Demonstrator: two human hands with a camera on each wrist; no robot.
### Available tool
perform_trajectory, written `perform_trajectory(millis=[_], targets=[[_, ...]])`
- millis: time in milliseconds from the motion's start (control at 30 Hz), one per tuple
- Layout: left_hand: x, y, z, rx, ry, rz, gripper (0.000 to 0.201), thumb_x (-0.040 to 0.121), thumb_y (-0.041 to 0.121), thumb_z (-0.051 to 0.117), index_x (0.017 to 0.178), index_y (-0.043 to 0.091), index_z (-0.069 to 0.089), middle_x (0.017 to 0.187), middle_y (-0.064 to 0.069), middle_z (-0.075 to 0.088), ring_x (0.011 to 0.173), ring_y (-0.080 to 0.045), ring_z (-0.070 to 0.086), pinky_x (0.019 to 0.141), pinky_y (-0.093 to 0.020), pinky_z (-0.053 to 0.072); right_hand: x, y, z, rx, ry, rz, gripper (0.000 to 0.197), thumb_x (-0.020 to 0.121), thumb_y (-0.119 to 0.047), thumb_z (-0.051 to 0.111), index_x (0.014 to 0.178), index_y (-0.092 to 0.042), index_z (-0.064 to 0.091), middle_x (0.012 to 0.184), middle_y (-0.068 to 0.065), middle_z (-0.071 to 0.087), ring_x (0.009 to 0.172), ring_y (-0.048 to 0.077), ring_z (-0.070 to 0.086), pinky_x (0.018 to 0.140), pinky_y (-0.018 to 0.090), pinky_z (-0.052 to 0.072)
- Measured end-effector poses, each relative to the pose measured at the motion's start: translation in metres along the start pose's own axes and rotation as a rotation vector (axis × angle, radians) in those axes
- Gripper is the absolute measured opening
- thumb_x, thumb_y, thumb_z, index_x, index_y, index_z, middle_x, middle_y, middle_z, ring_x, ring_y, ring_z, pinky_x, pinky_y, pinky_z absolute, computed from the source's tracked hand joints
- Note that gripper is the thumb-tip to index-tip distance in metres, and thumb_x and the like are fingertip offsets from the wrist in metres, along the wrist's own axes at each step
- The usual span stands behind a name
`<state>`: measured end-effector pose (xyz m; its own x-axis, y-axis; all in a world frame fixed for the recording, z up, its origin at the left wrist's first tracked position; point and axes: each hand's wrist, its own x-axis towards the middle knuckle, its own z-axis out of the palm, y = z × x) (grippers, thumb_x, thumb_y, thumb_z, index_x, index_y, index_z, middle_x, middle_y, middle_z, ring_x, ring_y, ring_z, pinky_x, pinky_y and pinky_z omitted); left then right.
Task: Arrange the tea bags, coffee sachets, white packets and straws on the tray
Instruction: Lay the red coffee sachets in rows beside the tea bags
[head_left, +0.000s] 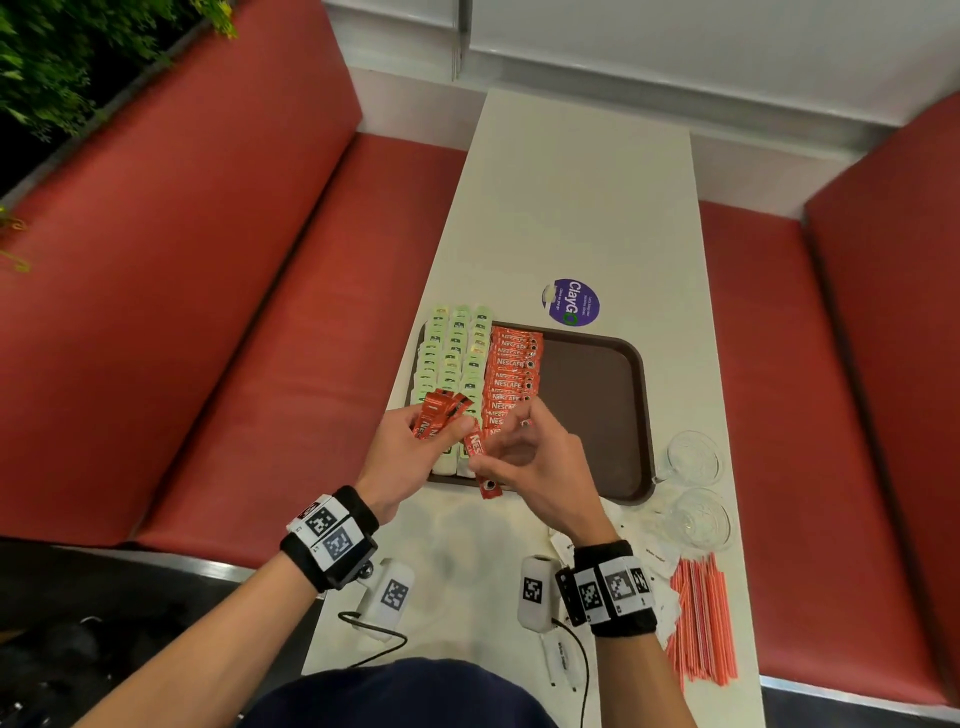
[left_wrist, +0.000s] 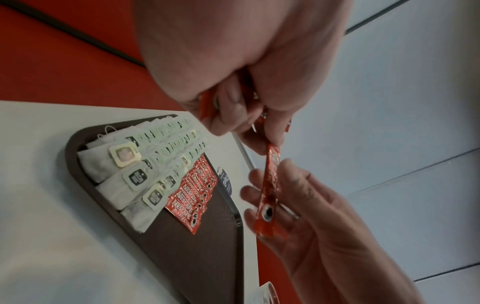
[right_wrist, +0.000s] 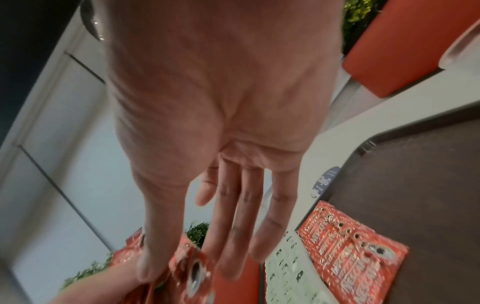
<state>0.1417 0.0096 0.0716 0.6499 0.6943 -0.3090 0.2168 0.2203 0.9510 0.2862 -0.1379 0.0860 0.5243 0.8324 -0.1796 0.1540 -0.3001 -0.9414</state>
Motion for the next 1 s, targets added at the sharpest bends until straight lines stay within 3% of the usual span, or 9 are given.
perform_trajectory(millis=[67, 133, 233, 333, 400, 500, 633, 767, 1000], targets=[[0.001, -0.001, 0.000, -0.037, 0.038, 0.002, 0.023, 0.092, 0.032, 0.084, 0.111, 0.019, 0.082, 0.110, 0.004, 0.083, 0.109, -0.015, 0.077, 0.103, -0.043, 0.057, -0.005, 0.003, 0.000, 0.089, -0.004, 0.054, 0.045, 0.084, -0.019, 0.095, 0.108, -0.013, 0.057, 0.093, 0.002, 0.084, 0.086, 0.023, 0.082, 0.082, 0.045, 0.068], [0.002, -0.001, -0.001, -0.026, 0.040, -0.007, 0.024, 0.092, 0.032, 0.084, 0.111, 0.019, 0.082, 0.111, 0.006, 0.082, 0.110, -0.013, 0.076, 0.104, -0.041, 0.057, -0.008, 0.008, -0.005, 0.214, 0.071, 0.085, 0.037, 0.088, -0.013, 0.091, 0.108, -0.008, 0.060, 0.093, 0.009, 0.084, 0.088, 0.030, 0.082, 0.087, 0.052, 0.067], [0.002, -0.007, -0.003, 0.020, -0.007, -0.046, 0.024, 0.092, 0.036, 0.083, 0.110, 0.019, 0.083, 0.112, 0.009, 0.082, 0.112, -0.010, 0.075, 0.105, -0.040, 0.054, -0.010, 0.015, -0.014, 0.242, 0.203, 0.062, 0.027, 0.090, -0.012, 0.088, 0.102, -0.006, 0.065, 0.090, 0.010, 0.083, 0.088, 0.029, 0.082, 0.090, 0.049, 0.066], [0.001, -0.013, 0.004, 0.044, 0.001, -0.059, 0.023, 0.094, 0.035, 0.082, 0.106, 0.017, 0.083, 0.113, 0.013, 0.081, 0.112, -0.004, 0.073, 0.104, -0.037, 0.054, -0.007, 0.024, -0.015, 0.010, 0.262, -0.065, 0.019, 0.091, -0.022, 0.088, 0.101, -0.015, 0.073, 0.097, -0.005, 0.082, 0.091, 0.012, 0.080, 0.088, 0.032, 0.064], [0.002, -0.014, 0.008, 0.038, 0.036, -0.061, 0.019, 0.095, 0.033, 0.081, 0.103, 0.017, 0.083, 0.107, 0.012, 0.082, 0.104, -0.001, 0.074, 0.097, -0.033, 0.054, -0.005, 0.031, -0.012, -0.232, 0.232, -0.174, 0.025, 0.091, -0.036, 0.087, 0.109, -0.024, 0.075, 0.106, -0.015, 0.079, 0.097, 0.007, 0.075, 0.087, 0.024, 0.059], [0.003, -0.015, 0.012, 0.024, 0.047, -0.064, 0.017, 0.096, 0.033, 0.081, 0.105, 0.019, 0.083, 0.104, 0.011, 0.083, 0.098, -0.002, 0.075, 0.090, -0.030, 0.052, -0.001, 0.044, -0.010, -0.621, 0.209, -0.326, 0.035, 0.092, -0.047, 0.083, 0.121, -0.030, 0.075, 0.116, -0.013, 0.077, 0.103, 0.011, 0.066, 0.085, 0.034, 0.055], [0.004, -0.017, 0.010, 0.047, 0.033, -0.057, 0.019, 0.096, 0.034, 0.080, 0.107, 0.019, 0.082, 0.108, 0.013, 0.082, 0.099, 0.002, 0.074, 0.086, -0.021, 0.052, 0.007, 0.051, -0.012, -0.777, 0.232, -0.402, 0.031, 0.093, -0.047, 0.082, 0.117, -0.031, 0.076, 0.111, -0.011, 0.077, 0.100, 0.014, 0.066, 0.079, 0.039, 0.051], [0.004, -0.022, 0.003, 0.016, 0.085, -0.071, 0.017, 0.099, 0.028, 0.078, 0.108, 0.013, 0.080, 0.097, 0.009, 0.081, 0.063, 0.008, 0.063, 0.059, -0.010, 0.044, 0.025, 0.072, -0.023, -0.821, 0.191, -0.283, 0.028, 0.092, -0.044, 0.084, 0.114, -0.032, 0.074, 0.111, -0.011, 0.078, 0.100, 0.015, 0.067, 0.083, 0.041, 0.053], [0.000, -0.027, -0.007, 0.062, 0.094, -0.124, 0.017, 0.101, 0.029, 0.076, 0.103, 0.012, 0.074, 0.081, -0.002, 0.071, 0.047, 0.002, 0.049, 0.054, -0.024, 0.036, 0.070, 0.117, -0.016, -0.920, 0.031, -0.066, 0.024, 0.093, -0.040, 0.082, 0.112, -0.028, 0.072, 0.118, -0.005, 0.073, 0.108, 0.021, 0.061, 0.091, 0.042, 0.054]])
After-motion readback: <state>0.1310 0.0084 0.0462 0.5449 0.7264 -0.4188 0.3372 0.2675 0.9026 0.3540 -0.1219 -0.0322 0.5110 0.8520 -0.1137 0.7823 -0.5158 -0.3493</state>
